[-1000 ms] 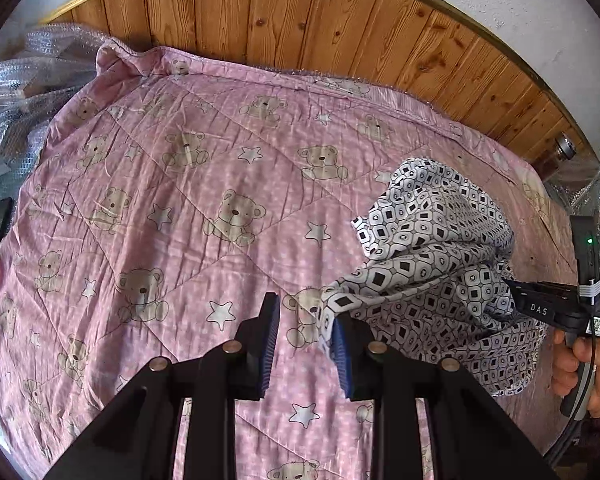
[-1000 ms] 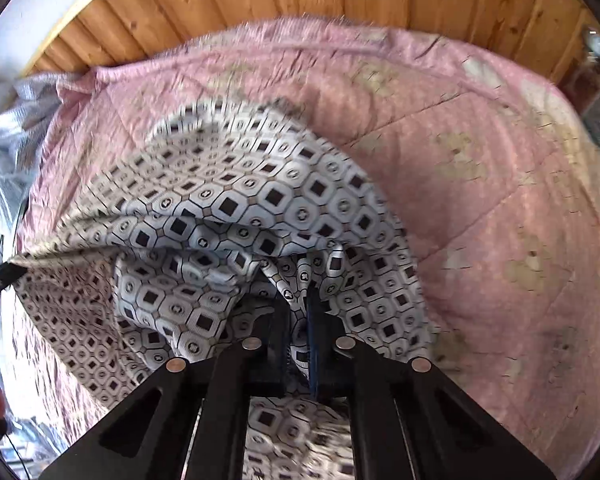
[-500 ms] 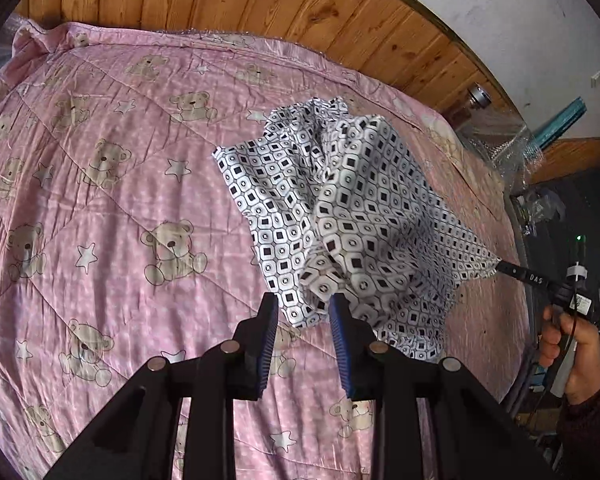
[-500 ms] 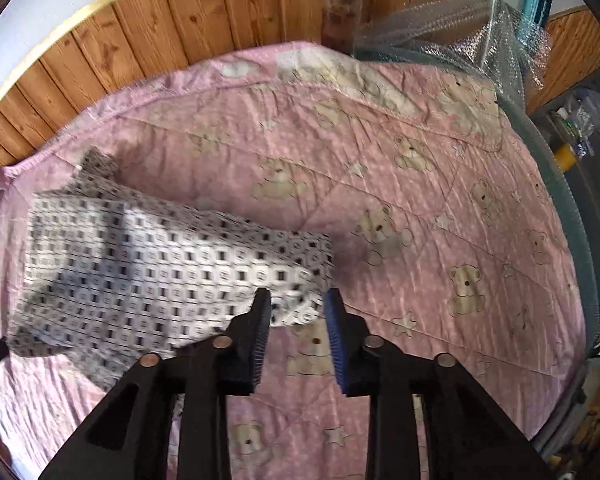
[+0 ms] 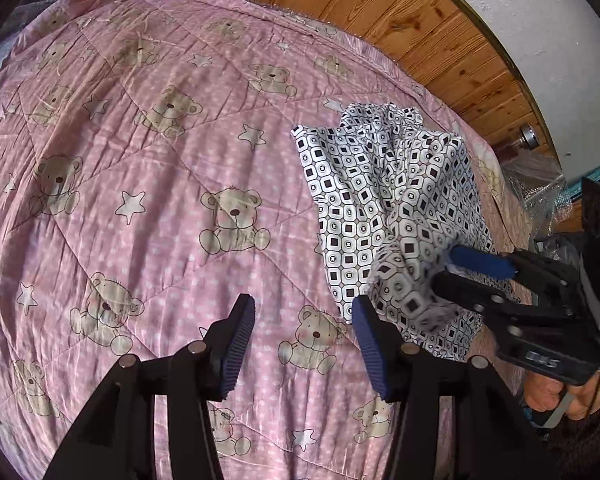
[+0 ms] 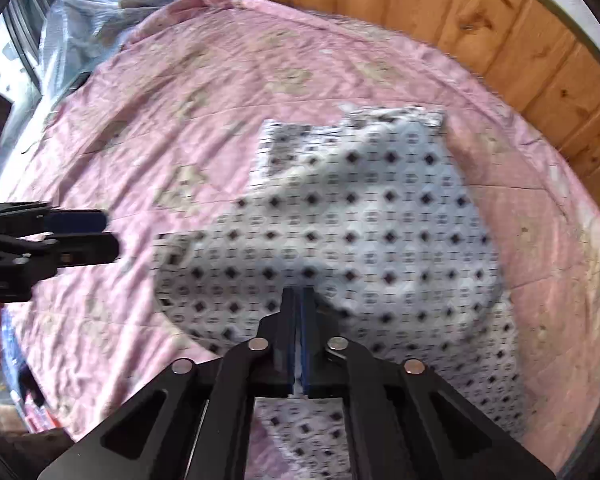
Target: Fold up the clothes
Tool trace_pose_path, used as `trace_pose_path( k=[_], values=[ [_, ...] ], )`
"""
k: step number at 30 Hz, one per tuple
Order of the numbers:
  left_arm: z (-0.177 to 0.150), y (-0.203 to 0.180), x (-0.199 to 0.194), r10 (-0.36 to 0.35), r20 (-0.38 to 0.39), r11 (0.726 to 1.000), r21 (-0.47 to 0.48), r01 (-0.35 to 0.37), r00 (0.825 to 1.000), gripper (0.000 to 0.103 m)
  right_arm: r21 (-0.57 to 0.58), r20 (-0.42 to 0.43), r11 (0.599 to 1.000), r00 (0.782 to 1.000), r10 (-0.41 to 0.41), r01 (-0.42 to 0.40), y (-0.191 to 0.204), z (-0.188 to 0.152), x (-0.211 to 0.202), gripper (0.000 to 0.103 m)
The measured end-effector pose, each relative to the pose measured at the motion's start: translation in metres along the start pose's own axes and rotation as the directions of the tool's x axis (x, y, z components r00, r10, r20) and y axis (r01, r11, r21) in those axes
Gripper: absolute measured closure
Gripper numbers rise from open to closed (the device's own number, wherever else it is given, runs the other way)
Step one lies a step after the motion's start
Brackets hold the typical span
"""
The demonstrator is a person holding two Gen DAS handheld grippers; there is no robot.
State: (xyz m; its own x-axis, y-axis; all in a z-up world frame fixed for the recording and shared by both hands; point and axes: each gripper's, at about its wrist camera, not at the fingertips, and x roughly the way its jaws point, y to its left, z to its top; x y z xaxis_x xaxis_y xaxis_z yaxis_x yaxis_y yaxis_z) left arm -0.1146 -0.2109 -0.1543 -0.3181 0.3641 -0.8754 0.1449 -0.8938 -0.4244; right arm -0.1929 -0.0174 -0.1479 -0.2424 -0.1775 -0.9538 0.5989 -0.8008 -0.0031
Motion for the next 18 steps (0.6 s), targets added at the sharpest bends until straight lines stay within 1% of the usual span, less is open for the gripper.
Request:
trace_pose_path(
  k=[2, 3, 4, 6, 7, 9, 10, 11, 12, 13, 14, 15, 16, 17, 18],
  values=[
    [0.002, 0.000, 0.001, 0.005, 0.000, 1.000, 0.009, -0.005, 1.000, 0.050, 0.120, 0.052, 0.987, 0.992, -0.117, 0.110, -0.050, -0.002, -0.015, 0.102],
    [0.003, -0.002, 0.004, 0.006, -0.002, 1.000, 0.014, -0.006, 1.000, 0.049, 0.192, 0.056, 0.960, 0.975, -0.217, 0.203, -0.081, -0.006, -0.028, 0.103],
    [0.005, -0.003, 0.008, 0.005, -0.006, 1.000, 0.020, -0.005, 1.000, 0.046, 0.277, 0.040, 0.926, 0.960, -0.277, 0.256, -0.116, -0.013, -0.038, 0.103],
    [0.007, -0.010, 0.024, 0.007, -0.023, 0.999, 0.037, -0.006, 1.000, 0.044, 0.405, -0.043, 0.841, 0.927, -0.373, 0.358, -0.174, -0.036, -0.047, 0.102],
    [0.008, -0.014, 0.033, 0.008, -0.033, 0.999, 0.047, -0.007, 0.999, 0.044, 0.422, -0.054, 0.829, 0.923, -0.381, 0.366, -0.189, -0.046, -0.051, 0.099],
    [0.009, -0.019, 0.050, 0.008, -0.061, 0.999, 0.047, -0.005, 0.998, 0.044, 0.378, 0.004, 0.892, 0.963, -0.271, 0.250, -0.174, -0.049, -0.062, 0.086],
    [0.009, -0.021, 0.059, 0.006, -0.078, 0.999, 0.039, -0.003, 0.997, 0.044, 0.304, 0.054, 0.933, 0.975, -0.217, 0.190, -0.147, -0.047, -0.068, 0.074],
    [0.010, -0.023, 0.067, 0.001, -0.091, 1.000, 0.028, 0.002, 0.996, 0.044, 0.214, 0.105, 0.968, 0.983, -0.153, 0.128, -0.114, -0.047, -0.073, 0.061],
    [0.012, -0.024, 0.067, -0.036, -0.073, 0.999, -0.002, 0.036, 0.997, 0.044, 0.120, 0.150, 0.991, 0.986, -0.076, 0.058, -0.078, -0.045, -0.075, 0.055],
    [0.016, -0.025, 0.064, -0.103, -0.042, 0.994, -0.035, 0.101, 0.994, 0.044, 0.027, 0.180, 1.000, 0.984, -0.004, -0.001, -0.046, -0.045, -0.074, 0.047],
    [0.021, -0.028, 0.059, -0.172, -0.011, 0.984, -0.057, 0.172, 0.985, 0.044, -0.057, 0.191, 0.998, 0.980, 0.050, -0.040, -0.018, -0.046, -0.068, 0.041],
    [0.030, -0.036, 0.056, -0.229, -0.010, 0.972, -0.046, 0.228, 0.973, 0.044, -0.131, 0.186, 0.990, 0.979, 0.083, -0.059, 0.004, -0.047, -0.059, 0.040],
    [0.038, -0.044, 0.053, -0.285, -0.010, 0.958, -0.035, 0.285, 0.958, 0.044, -0.132, 0.180, 0.991, 0.982, 0.057, -0.034, 0.006, -0.042, -0.045, 0.040],
    [0.046, -0.052, 0.050, -0.334, -0.010, 0.942, -0.022, 0.334, 0.943, 0.044, -0.132, 0.173, 0.991, 0.984, 0.031, -0.008, 0.008, -0.037, -0.030, 0.043],
    [0.055, -0.059, 0.045, -0.334, -0.006, 0.942, 0.009, 0.334, 0.942, 0.044, -0.131, 0.166, 0.991, 0.986, 0.004, 0.019, 0.009, -0.032, -0.016, 0.050]
  ],
)
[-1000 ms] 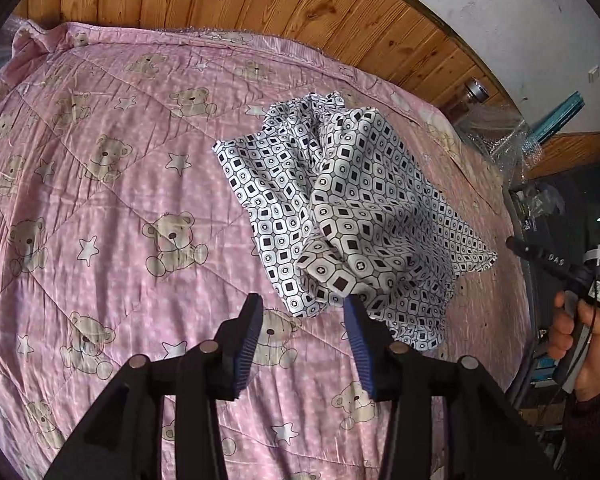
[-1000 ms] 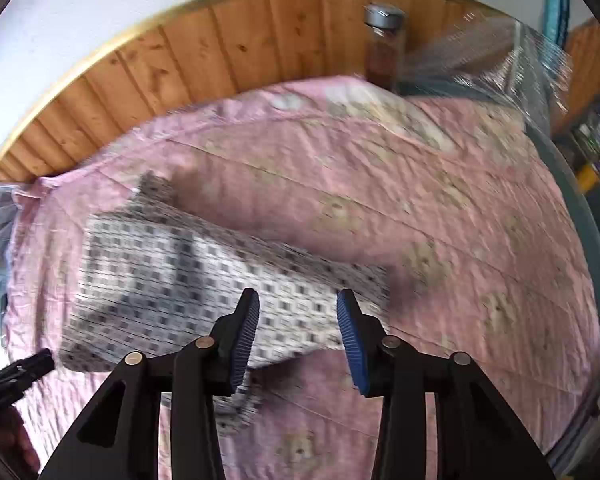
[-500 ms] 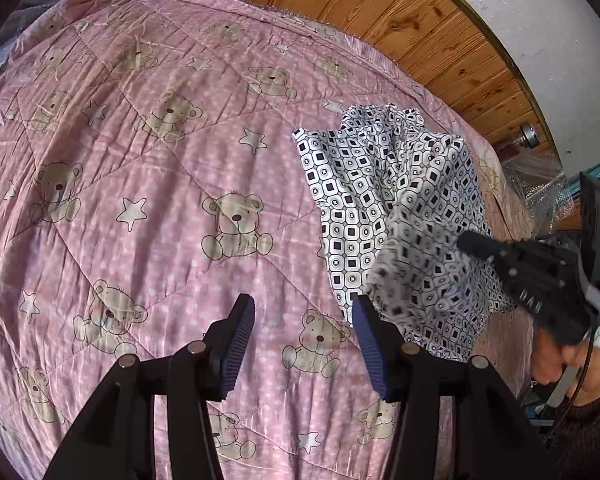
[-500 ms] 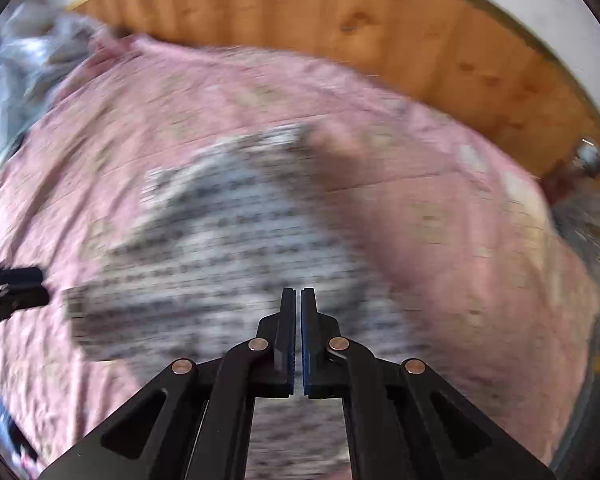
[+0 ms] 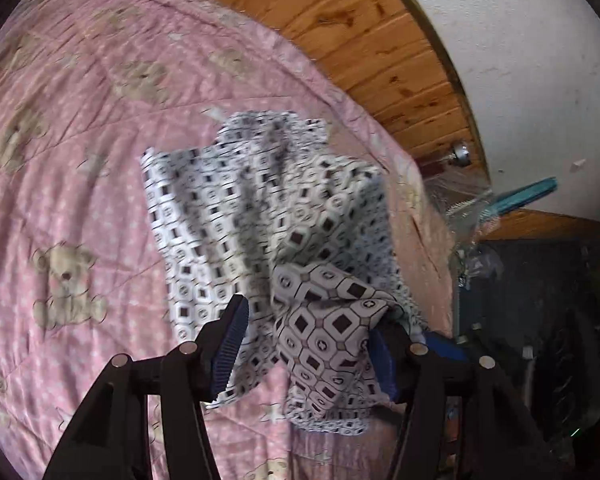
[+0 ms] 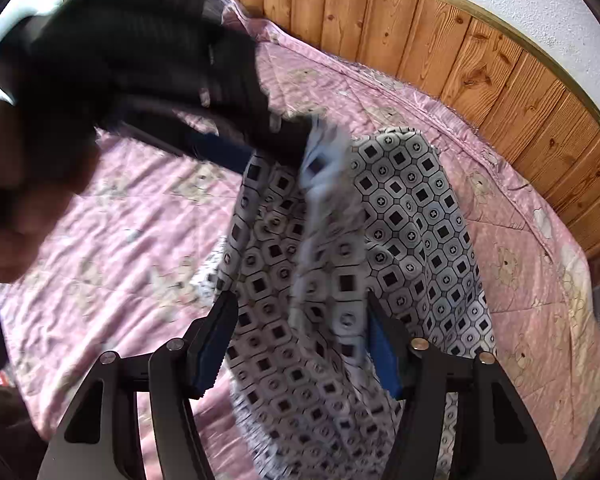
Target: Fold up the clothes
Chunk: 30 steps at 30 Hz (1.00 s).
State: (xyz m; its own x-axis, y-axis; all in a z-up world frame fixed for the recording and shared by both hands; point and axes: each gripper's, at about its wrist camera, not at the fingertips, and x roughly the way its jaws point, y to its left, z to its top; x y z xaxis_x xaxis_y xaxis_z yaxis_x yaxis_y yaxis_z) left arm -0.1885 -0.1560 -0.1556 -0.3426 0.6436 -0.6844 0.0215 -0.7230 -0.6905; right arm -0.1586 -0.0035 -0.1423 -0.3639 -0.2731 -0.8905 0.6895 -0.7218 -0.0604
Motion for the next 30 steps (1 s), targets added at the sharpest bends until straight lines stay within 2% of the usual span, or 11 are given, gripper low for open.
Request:
trace_pose_path(
  k=[1, 2, 5, 9, 16, 19, 24, 25, 26, 28, 30],
  values=[
    [0.008, -0.009, -0.003, -0.001, 0.004, 1.000, 0.031, 0.000, 1.000, 0.044, -0.004, -0.010, 1.000, 1.000, -0.026, 0.026, 0.001, 0.003, 0.015, 0.089],
    [0.016, -0.017, -0.005, 0.002, 0.009, 0.998, 0.061, -0.003, 1.000, 0.044, 0.103, -0.024, 0.995, 1.000, -0.013, 0.015, -0.024, 0.006, 0.021, 0.098],
    [0.026, -0.026, -0.018, 0.090, 0.036, 0.989, 0.112, -0.094, 0.995, 0.044, 0.448, 0.068, 0.894, 0.997, -0.042, 0.008, -0.119, 0.000, -0.003, 0.100],
    [0.003, -0.019, -0.013, 0.186, 0.026, 0.968, 0.165, -0.188, 0.982, 0.034, 0.697, -0.016, 0.707, 0.988, -0.153, 0.121, -0.220, -0.048, -0.008, 0.100],
    [-0.045, -0.026, 0.062, 0.229, -0.125, 0.950, 0.244, -0.194, 0.965, 0.033, 0.794, -0.111, 0.576, 0.977, -0.180, 0.196, -0.252, -0.113, -0.011, 0.100],
    [-0.051, -0.044, 0.078, 0.183, -0.151, 0.949, 0.287, -0.134, 0.972, 0.033, 0.859, -0.083, 0.486, 0.980, -0.179, 0.162, -0.259, -0.132, -0.022, 0.100],
    [-0.044, -0.048, 0.109, 0.109, -0.158, 0.962, 0.265, -0.064, 0.981, 0.035, 0.902, 0.043, 0.432, 0.989, -0.140, 0.022, -0.263, -0.141, -0.040, 0.100],
    [-0.040, -0.050, 0.111, 0.122, -0.150, 0.954, 0.289, -0.074, 0.981, 0.060, 0.915, 0.090, 0.402, 0.985, -0.146, -0.024, -0.267, -0.147, -0.050, 0.100],
    [-0.033, -0.055, 0.108, 0.148, -0.139, 0.941, 0.324, -0.097, 0.979, 0.102, 0.925, 0.125, 0.377, 0.980, -0.155, -0.058, -0.271, -0.151, -0.063, 0.100],
    [-0.010, -0.066, 0.080, 0.136, -0.084, 0.927, 0.361, -0.097, 0.987, 0.102, 0.920, 0.174, 0.379, 0.972, -0.160, -0.102, -0.273, -0.149, -0.087, 0.100],
    [0.023, -0.078, 0.019, 0.075, 0.015, 0.925, 0.374, -0.075, 0.997, 0.102, 0.890, 0.217, 0.436, 0.965, -0.146, -0.134, -0.261, -0.136, -0.103, 0.100]
  ],
)
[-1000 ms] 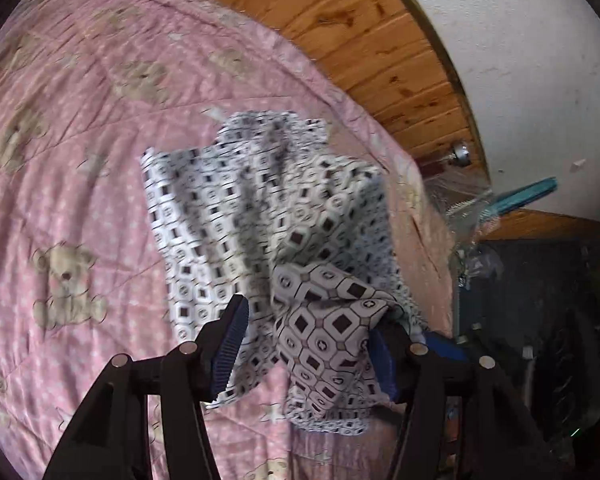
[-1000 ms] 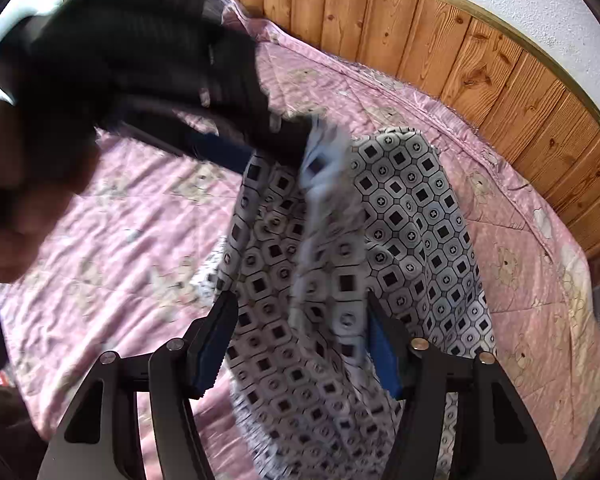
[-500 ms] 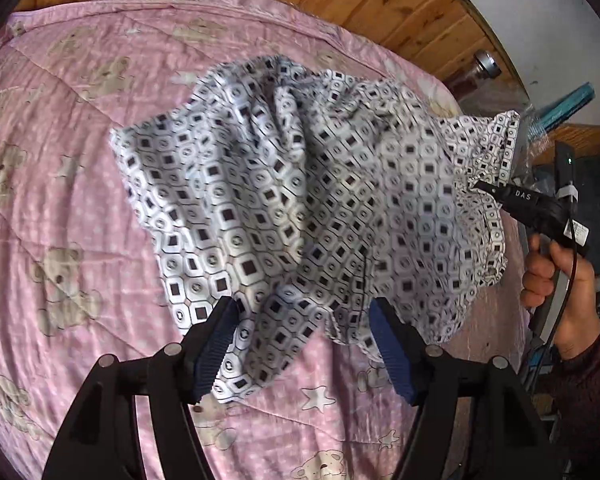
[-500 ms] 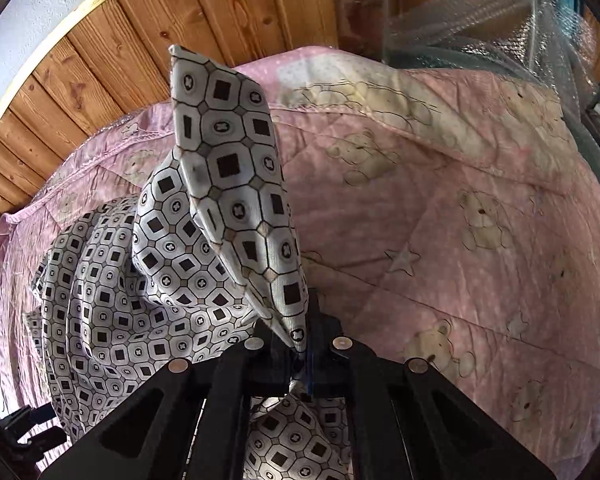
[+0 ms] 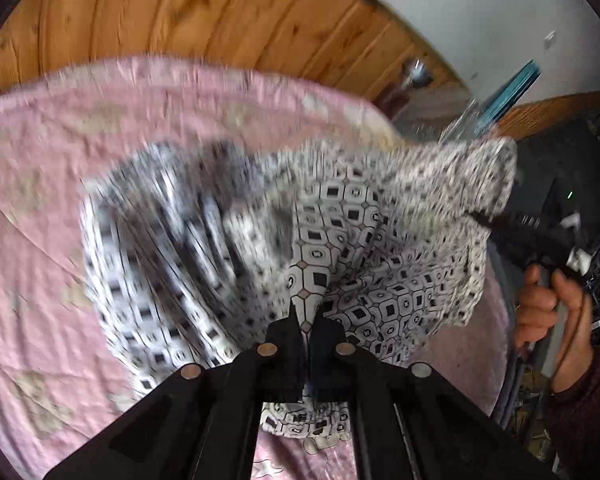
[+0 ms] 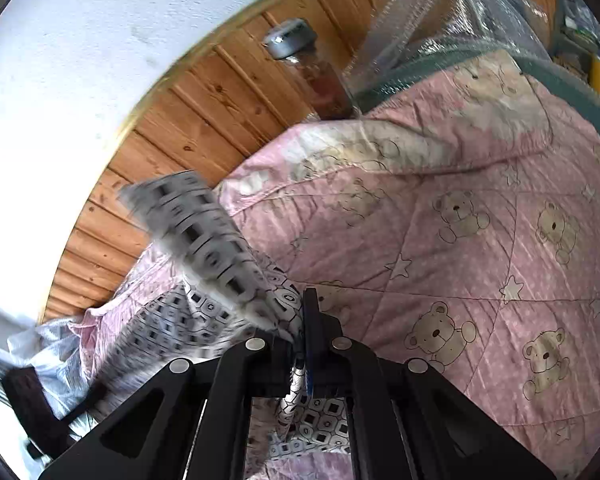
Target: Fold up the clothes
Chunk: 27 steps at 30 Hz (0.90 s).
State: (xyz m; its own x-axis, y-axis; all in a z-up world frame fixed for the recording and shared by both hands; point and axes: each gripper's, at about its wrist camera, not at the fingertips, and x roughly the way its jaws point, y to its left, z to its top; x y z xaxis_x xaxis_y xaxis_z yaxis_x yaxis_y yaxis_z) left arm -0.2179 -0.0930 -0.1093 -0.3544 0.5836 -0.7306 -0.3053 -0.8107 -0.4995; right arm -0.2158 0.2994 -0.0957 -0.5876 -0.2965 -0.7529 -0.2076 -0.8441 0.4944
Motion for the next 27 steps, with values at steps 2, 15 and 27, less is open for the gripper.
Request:
trace_pose_path(
  k=[2, 15, 27],
  values=[
    [0.038, 0.008, -0.083, -0.003, 0.144, 1.000, 0.004, 0.002, 0.990, 0.102, -0.043, -0.008, 0.996, 0.997, 0.073, -0.073, 0.019, -0.004, -0.012, 0.100],
    [-0.014, 0.179, -0.112, 0.435, -0.101, 0.867, -0.222, -0.446, 0.895, 0.095, -0.394, -0.139, 0.906, 0.965, -0.224, 0.154, 0.081, -0.101, 0.052, 0.052],
    [-0.125, 0.190, -0.104, 0.307, -0.040, 0.898, -0.320, -0.303, 0.951, 0.056, -0.657, -0.027, 0.683, 0.895, -0.445, 0.320, 0.056, -0.150, 0.056, 0.044]
  ],
)
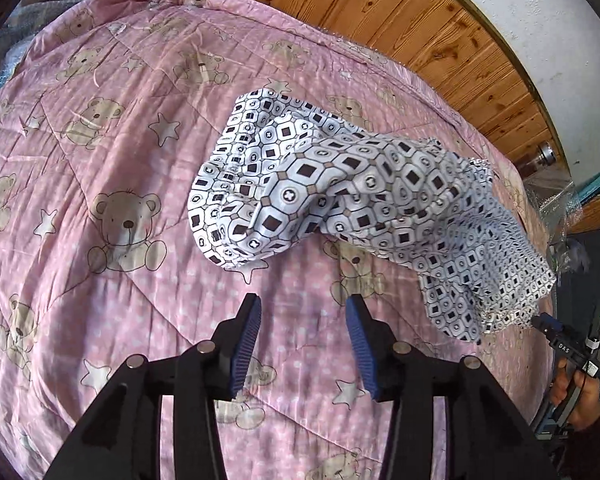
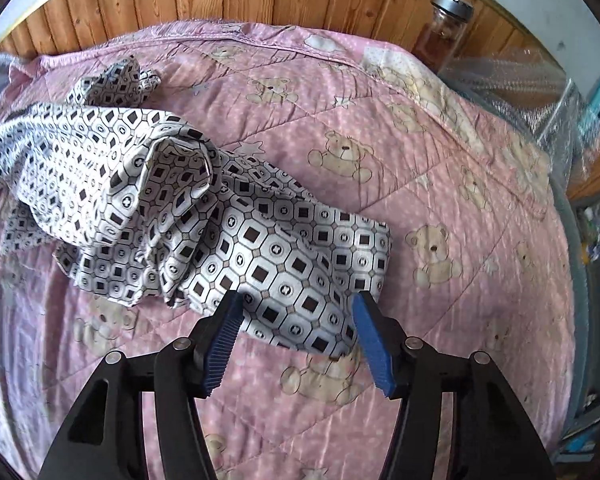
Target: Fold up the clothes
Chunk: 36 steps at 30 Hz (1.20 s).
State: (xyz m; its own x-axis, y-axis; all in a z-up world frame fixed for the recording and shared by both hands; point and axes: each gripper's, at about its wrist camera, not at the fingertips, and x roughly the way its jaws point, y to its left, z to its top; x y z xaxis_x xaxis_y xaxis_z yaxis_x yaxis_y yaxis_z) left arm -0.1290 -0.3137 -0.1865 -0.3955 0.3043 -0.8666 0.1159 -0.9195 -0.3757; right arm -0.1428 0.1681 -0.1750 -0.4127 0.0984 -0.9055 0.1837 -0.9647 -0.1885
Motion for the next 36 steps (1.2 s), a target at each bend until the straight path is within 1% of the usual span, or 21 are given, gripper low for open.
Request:
trace_pose_path(
  k=[3, 5, 6, 7, 8, 10, 13, 14, 16, 19, 23, 24, 25, 26, 27, 30, 31, 32, 33, 35, 36],
  values=[
    [0.009, -0.002, 0.005, 0.096, 0.066, 0.993, 0.056, -0.100, 0.993, 0.056, -0.094, 0.014, 0.993, 0.998, -0.065, 0.066, 0.006, 0.009, 0.020, 0.044],
    [0.018, -0.003, 0.007, 0.186, 0.120, 0.975, 0.100, -0.198, 0.975, 0.056, -0.132, 0.008, 0.988, 0.997, -0.078, 0.078, 0.006, 0.016, 0.031, 0.045],
    [0.023, -0.002, 0.010, 0.215, 0.133, 0.966, 0.120, -0.231, 0.968, 0.056, -0.138, 0.005, 0.989, 0.998, -0.056, 0.056, 0.006, 0.018, 0.033, 0.047],
    [0.029, -0.001, 0.016, 0.219, 0.134, 0.961, 0.139, -0.237, 0.966, 0.056, -0.144, 0.003, 0.989, 0.999, -0.033, 0.033, 0.006, 0.021, 0.034, 0.059],
    [0.033, -0.001, 0.021, 0.206, 0.127, 0.962, 0.157, -0.225, 0.970, 0.055, -0.137, -0.005, 0.991, 1.000, -0.005, 0.005, 0.004, 0.023, 0.034, 0.078],
    [0.040, 0.000, 0.030, 0.175, 0.114, 0.962, 0.190, -0.195, 0.978, 0.056, -0.101, -0.002, 0.995, 1.000, 0.021, -0.021, -0.001, 0.027, 0.027, 0.094],
    [0.050, -0.002, 0.012, 0.013, 0.131, 0.985, 0.168, -0.035, 0.991, 0.089, -0.009, 0.082, 0.998, 0.994, 0.065, -0.065, -0.021, 0.034, -0.021, 0.097],
    [0.053, -0.003, 0.004, -0.042, 0.141, 0.987, 0.160, 0.019, 0.989, 0.093, 0.020, 0.118, 0.997, 0.990, 0.076, -0.079, -0.028, 0.037, -0.041, 0.098],
    [0.056, -0.008, -0.041, -0.160, 0.205, 0.979, 0.154, 0.129, 0.966, 0.095, 0.066, 0.192, 0.993, 0.977, 0.089, -0.103, -0.044, 0.040, -0.085, 0.098],
    [0.055, -0.024, -0.130, -0.306, 0.267, 0.941, 0.229, 0.248, 0.914, 0.096, 0.115, 0.320, 0.983, 0.942, 0.097, -0.141, -0.077, 0.053, -0.163, 0.098],
    [0.070, -0.029, -0.259, -0.478, 0.342, 0.876, 0.255, 0.410, 0.809, 0.096, 0.155, 0.459, 0.969, 0.883, 0.101, -0.191, -0.129, 0.082, -0.250, 0.098],
    [0.083, -0.028, -0.280, -0.496, 0.351, 0.867, 0.245, 0.433, 0.795, 0.096, 0.152, 0.470, 0.966, 0.875, 0.115, -0.208, -0.135, 0.097, -0.255, 0.098],
    [0.096, -0.028, -0.291, -0.501, 0.346, 0.865, 0.229, 0.446, 0.793, 0.096, 0.143, 0.442, 0.968, 0.888, 0.123, -0.206, -0.131, 0.115, -0.242, 0.098],
    [0.112, -0.028, -0.291, -0.504, 0.326, 0.863, 0.201, 0.463, 0.799, 0.095, 0.134, 0.413, 0.970, 0.901, 0.131, -0.202, -0.127, 0.134, -0.230, 0.097],
    [0.129, -0.028, -0.282, -0.487, 0.308, 0.873, 0.160, 0.460, 0.817, 0.095, 0.125, 0.384, 0.972, 0.913, 0.138, -0.200, -0.123, 0.153, -0.217, 0.097],
    [0.171, -0.018, -0.208, -0.329, 0.226, 0.944, 0.048, 0.327, 0.917, 0.094, 0.186, 0.224, 0.964, 0.964, 0.144, -0.187, -0.096, 0.200, -0.118, 0.091],
    [0.182, -0.010, -0.174, -0.265, 0.179, 0.963, 0.006, 0.268, 0.947, 0.094, 0.217, 0.155, 0.955, 0.973, 0.173, -0.205, -0.089, 0.207, -0.078, 0.083],
    [0.188, 0.005, -0.134, -0.223, 0.117, 0.971, -0.063, 0.231, 0.968, 0.091, 0.251, 0.077, 0.948, 0.980, 0.182, -0.196, -0.082, 0.208, -0.041, 0.073],
    [0.187, 0.021, -0.097, -0.148, 0.062, 0.983, -0.103, 0.154, 0.987, 0.088, 0.303, 0.014, 0.939, 0.986, 0.167, -0.163, -0.079, 0.202, -0.012, 0.071],
    [0.168, 0.057, -0.041, 0.020, -0.064, 0.980, -0.197, -0.032, 0.998, 0.084, 0.370, -0.026, 0.915, 0.983, 0.183, -0.161, -0.075, 0.179, 0.009, 0.068],
    [0.152, 0.069, -0.030, 0.037, -0.094, 0.965, -0.255, -0.060, 0.995, 0.084, 0.385, -0.005, 0.903, 0.978, 0.209, -0.191, -0.074, 0.163, 0.008, 0.066]
  ],
)
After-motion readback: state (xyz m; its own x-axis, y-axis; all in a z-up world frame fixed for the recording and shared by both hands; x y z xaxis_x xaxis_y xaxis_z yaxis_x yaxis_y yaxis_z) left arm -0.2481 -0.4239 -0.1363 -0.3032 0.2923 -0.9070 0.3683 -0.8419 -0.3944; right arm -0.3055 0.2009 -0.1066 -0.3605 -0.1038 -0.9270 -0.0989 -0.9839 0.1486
